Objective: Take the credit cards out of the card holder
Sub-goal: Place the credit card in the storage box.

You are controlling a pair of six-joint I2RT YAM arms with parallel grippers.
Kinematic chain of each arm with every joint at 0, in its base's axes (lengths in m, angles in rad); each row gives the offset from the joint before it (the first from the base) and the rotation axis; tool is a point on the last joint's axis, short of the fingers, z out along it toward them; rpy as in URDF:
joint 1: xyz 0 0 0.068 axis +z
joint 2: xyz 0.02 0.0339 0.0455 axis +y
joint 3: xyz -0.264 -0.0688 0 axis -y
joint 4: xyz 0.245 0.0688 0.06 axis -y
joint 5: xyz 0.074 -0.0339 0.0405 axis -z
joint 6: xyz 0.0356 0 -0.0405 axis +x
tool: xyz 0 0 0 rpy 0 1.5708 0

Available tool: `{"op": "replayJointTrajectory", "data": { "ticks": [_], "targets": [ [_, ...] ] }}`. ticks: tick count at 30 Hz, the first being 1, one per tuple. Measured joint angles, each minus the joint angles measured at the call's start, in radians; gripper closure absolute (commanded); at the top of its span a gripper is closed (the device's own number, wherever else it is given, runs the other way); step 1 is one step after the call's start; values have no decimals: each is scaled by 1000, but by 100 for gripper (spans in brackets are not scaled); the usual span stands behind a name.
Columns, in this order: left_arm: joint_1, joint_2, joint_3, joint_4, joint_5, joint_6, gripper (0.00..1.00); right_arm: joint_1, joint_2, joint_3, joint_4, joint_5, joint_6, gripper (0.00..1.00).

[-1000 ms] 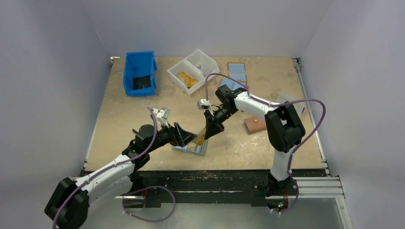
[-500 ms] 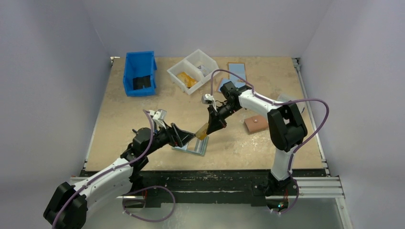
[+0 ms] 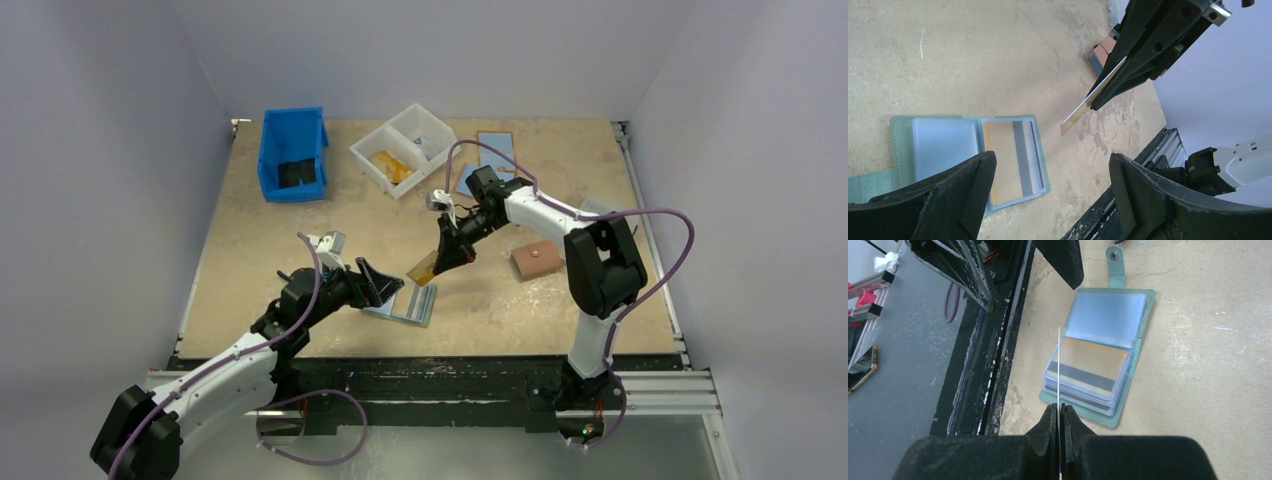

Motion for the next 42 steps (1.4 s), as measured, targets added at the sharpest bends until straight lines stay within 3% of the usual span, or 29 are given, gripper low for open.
{"op": "replayJointTrajectory", "data": {
  "ticks": [26, 35, 42],
  "targets": [
    [0, -6, 28, -94, -63, -16, 3, -34, -37, -7, 62, 31, 92, 100],
    [0, -74, 29, -124, -66, -16, 2, -40, -74, 85, 190, 233, 311, 100],
    [0, -139, 54, -237, -112, 11, 2, -43, -10, 227, 399, 375, 596, 100]
  ]
}}
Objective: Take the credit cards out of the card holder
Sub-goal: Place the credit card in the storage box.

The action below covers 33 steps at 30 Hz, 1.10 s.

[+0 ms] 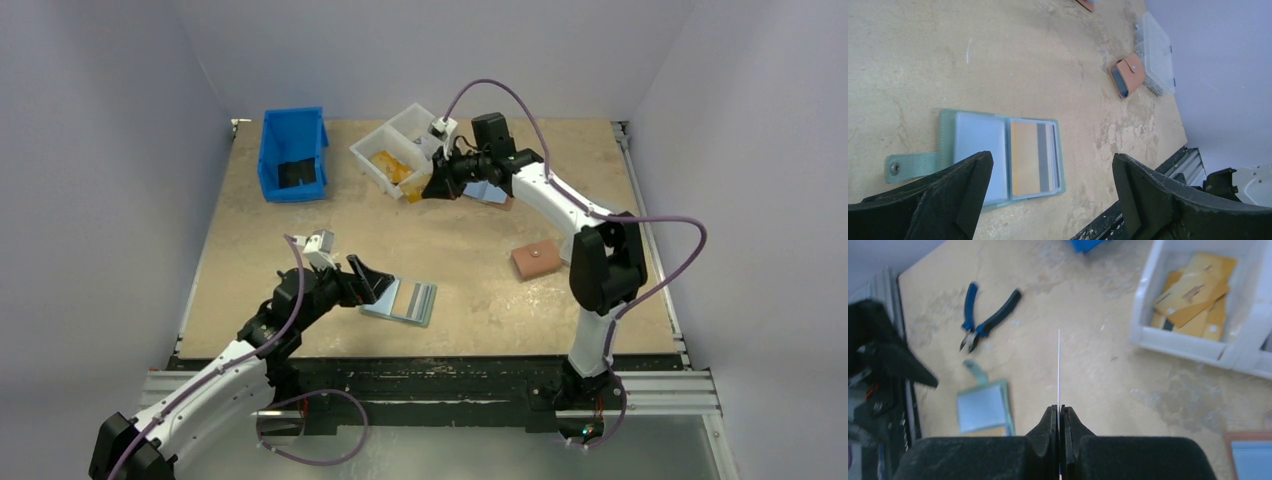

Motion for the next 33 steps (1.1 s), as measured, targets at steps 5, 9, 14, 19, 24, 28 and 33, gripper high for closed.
{"op": "replayJointTrajectory", "data": {
  "ticks": [5, 9, 14, 19, 24, 28, 33],
  "targets": [
    [0, -48, 51, -114, -67, 33, 2, 0, 122, 112, 135, 111, 231, 99],
    [0, -77, 74, -166, -117, 48, 2, 3, 220, 198, 227, 196, 399, 97],
    [0, -89, 99, -230, -174, 69, 2, 18, 340, 320, 308, 291, 560, 95],
    [0, -93, 132, -271, -219, 91, 1, 47, 439, 396, 364, 383, 674, 92],
    [0, -110, 144, -301, -251, 107, 1, 86, 510, 441, 373, 478, 751, 83],
    [0, -128, 150, -328, -269, 109, 1, 115, 546, 470, 373, 552, 784, 74],
    [0, -151, 159, -352, -278, 109, 1, 137, 558, 477, 373, 608, 816, 59]
  ]
}}
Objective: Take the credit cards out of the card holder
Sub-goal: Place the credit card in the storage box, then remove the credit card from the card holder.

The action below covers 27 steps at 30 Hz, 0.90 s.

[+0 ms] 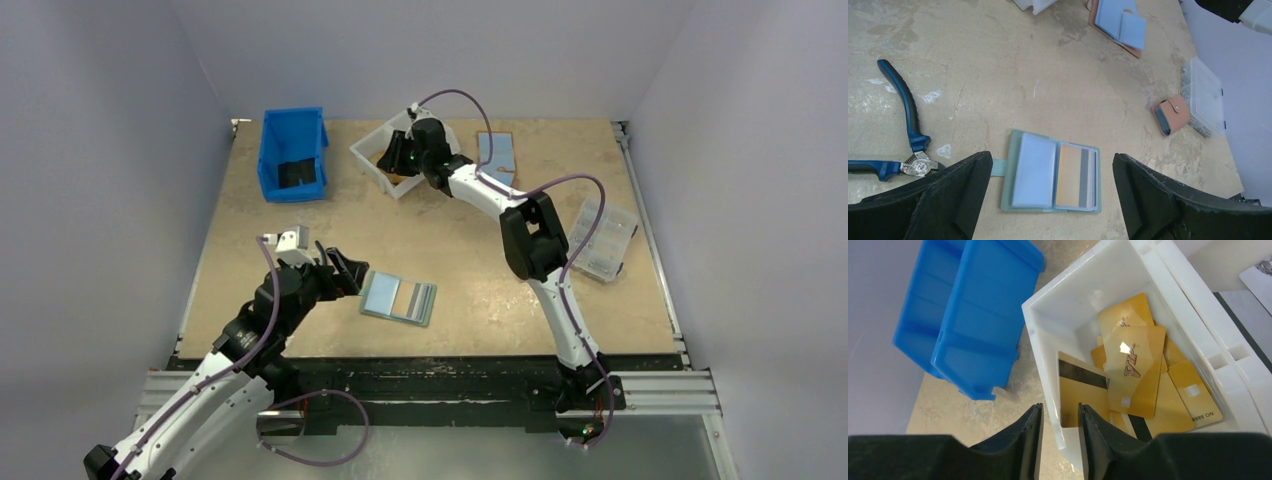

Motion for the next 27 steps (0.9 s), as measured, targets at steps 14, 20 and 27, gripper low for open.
{"op": "replayJointTrajectory", "data": {
  "ticks": [14, 20, 27],
  "targets": [
    [0, -36, 3, -5, 41, -7, 1, -36, -147, -167, -37, 106, -93, 55],
    [0, -43, 3, -5, 97, -31, 1, -50, -350, -282, -42, 79, -229, 50],
    [0, -55, 3, -3, 177, -59, 1, -88, -660, -457, -157, -367, -608, 36]
  ]
}}
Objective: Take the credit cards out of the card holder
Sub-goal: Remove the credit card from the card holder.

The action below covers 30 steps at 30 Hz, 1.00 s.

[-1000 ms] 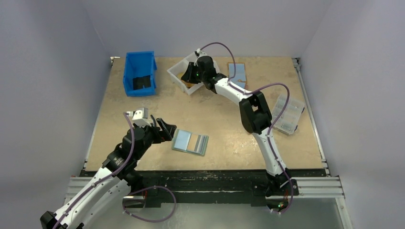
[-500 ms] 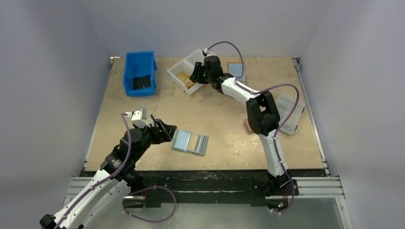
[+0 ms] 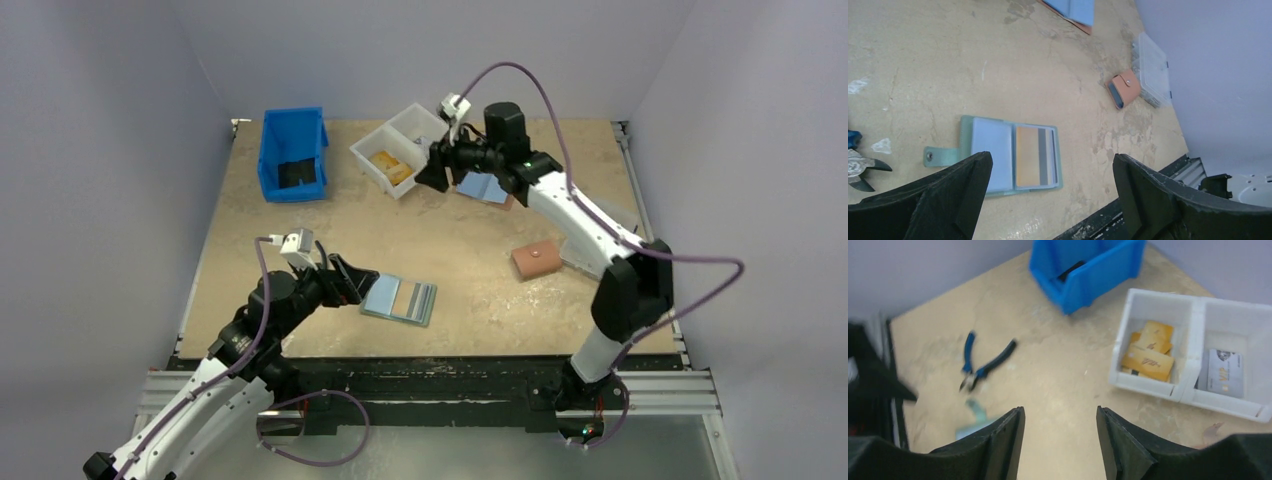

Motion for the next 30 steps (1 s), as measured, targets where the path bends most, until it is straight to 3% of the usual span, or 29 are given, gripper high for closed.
{"op": "replayJointTrajectory", "data": {
  "ticks": [6, 13, 22, 30],
  "targets": [
    [0, -7, -3, 34, 70, -39, 1, -18, -312, -256, -158, -202, -295, 32],
    [0, 17, -31, 107, 133, -99, 1, -72, -573, -524, -219, -320, -465, 32],
    [0, 98, -48, 168, 156, -131, 1, -187, -632, -711, -114, -460, -451, 32],
    [0, 159, -48, 195, 159, -130, 1, -198, -630, -735, -53, -499, -435, 32]
  ]
}}
